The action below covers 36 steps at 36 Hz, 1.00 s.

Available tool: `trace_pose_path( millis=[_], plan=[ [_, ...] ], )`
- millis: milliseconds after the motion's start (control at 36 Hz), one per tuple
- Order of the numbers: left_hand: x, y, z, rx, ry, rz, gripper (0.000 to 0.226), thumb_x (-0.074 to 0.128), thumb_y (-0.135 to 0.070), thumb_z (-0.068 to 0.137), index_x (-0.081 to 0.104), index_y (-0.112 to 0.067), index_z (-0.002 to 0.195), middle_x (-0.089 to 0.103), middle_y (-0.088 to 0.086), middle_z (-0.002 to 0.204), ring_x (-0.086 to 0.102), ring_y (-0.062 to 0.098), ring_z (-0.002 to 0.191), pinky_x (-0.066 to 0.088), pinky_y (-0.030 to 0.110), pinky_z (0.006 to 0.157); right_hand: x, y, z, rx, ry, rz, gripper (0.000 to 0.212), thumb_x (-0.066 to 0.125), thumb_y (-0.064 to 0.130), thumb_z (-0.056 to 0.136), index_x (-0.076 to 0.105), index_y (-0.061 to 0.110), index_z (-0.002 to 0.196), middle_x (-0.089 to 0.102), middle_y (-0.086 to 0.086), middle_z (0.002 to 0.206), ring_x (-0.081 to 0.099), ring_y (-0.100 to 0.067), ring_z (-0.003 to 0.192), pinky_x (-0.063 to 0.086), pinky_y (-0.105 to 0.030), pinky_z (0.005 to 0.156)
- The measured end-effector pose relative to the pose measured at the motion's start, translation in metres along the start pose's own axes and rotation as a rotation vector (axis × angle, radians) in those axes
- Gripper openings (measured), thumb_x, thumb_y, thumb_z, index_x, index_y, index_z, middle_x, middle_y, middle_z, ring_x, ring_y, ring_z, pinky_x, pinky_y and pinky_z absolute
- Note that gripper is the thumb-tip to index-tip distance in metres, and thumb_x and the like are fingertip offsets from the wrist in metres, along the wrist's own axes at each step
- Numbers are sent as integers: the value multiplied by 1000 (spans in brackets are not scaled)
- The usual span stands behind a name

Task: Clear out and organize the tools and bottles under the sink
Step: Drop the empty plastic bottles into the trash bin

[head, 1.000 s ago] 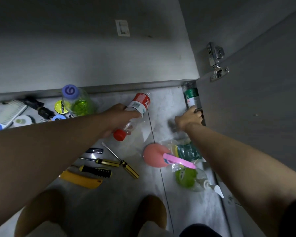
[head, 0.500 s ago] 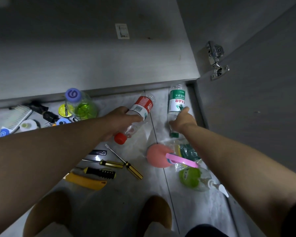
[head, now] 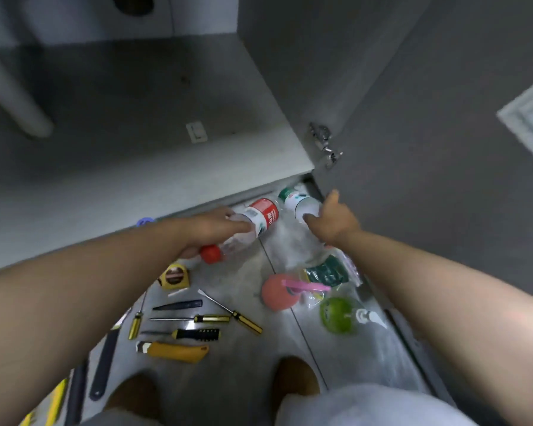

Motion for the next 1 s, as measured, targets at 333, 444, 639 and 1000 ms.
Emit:
trace_pose_path(
  millis=[333,444,639,1000],
  plan=[
    [72,-103,-137,197,-17,142,40,76,-23,78,60,-20,114,65,9,108,63,17,65,49,22,49,-171,-50,-191,-211,-430,191,41,69,44,83,52,19,110,60,-6,110,61,-32,98,49,-37,77],
    [111,-120,-168,259,-6,183,52,78,-23,79,55,-14,125,65,15,115,69,23,74,54,27,58,-212,-87,-259,-247,-511,310,36,73,47,82,57,29,109,58,4,112,68,-22,79,60,-47,70],
    [197,-132,-207,295,40,387,38,79,-25,84,62,-5,110,59,13,84,63,24,65,63,38,73,-244,-164,-356,-241,-522,316,33,76,41,82,62,30,109,63,9,114,68,-16,53,59,-38,72],
    [342,-101,-242,327,63,624,32,80,-27,85,64,-5,103,66,13,94,69,26,66,64,44,76,-197,-306,-459,85,-130,154,11,64,40,77,66,30,84,67,4,89,68,-18,44,58,-34,66]
  ],
)
Point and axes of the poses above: each hand's wrist, its own z-axis towards the middle knuckle, its own x-axis out of the palm, y = z × x, the point moved 8 cm from there along z, towards the middle knuckle
